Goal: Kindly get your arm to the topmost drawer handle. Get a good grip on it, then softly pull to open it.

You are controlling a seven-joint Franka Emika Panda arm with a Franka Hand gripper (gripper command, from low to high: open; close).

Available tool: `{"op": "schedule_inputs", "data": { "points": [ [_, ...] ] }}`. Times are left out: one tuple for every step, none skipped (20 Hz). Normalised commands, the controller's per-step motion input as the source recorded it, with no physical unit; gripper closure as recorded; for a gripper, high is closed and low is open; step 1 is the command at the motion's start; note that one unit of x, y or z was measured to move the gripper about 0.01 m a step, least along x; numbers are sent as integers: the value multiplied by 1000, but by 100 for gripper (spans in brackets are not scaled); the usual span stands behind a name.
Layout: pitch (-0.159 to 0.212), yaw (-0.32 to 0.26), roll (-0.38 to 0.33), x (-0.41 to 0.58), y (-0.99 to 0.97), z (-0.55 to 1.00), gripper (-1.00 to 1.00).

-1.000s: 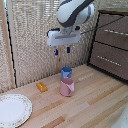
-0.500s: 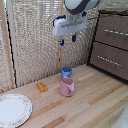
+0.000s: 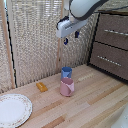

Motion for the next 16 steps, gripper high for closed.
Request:
{"op": "schedule_inputs", "data": {
  "points": [
    [-117,137,-375,0,-140,-20,-100],
    [-86,124,-375,0,-109,0,-100],
    [-17,86,-375,23,-60,0,-100],
    [0,58,-375,49,-34,0,-100],
    [0,19,-375,89,0,0,-100],
    [0,0,-375,97,0,0,-100],
    [0,0,-375,146,0,0,-100],
    [0,0,-375,186,0,0,-100],
    [0,-15,-375,206,0,0,-100],
    [2,-47,-375,291,0,0,-100],
    [1,-65,-375,314,0,0,-100],
    [0,-72,-375,340,0,0,-100],
    [0,-90,-375,391,0,0,-100],
    [0,-103,-375,423,0,0,-100],
    [0,-103,-375,434,0,0,-100],
    [0,-104,-375,440,0,0,-100]
  ]
}}
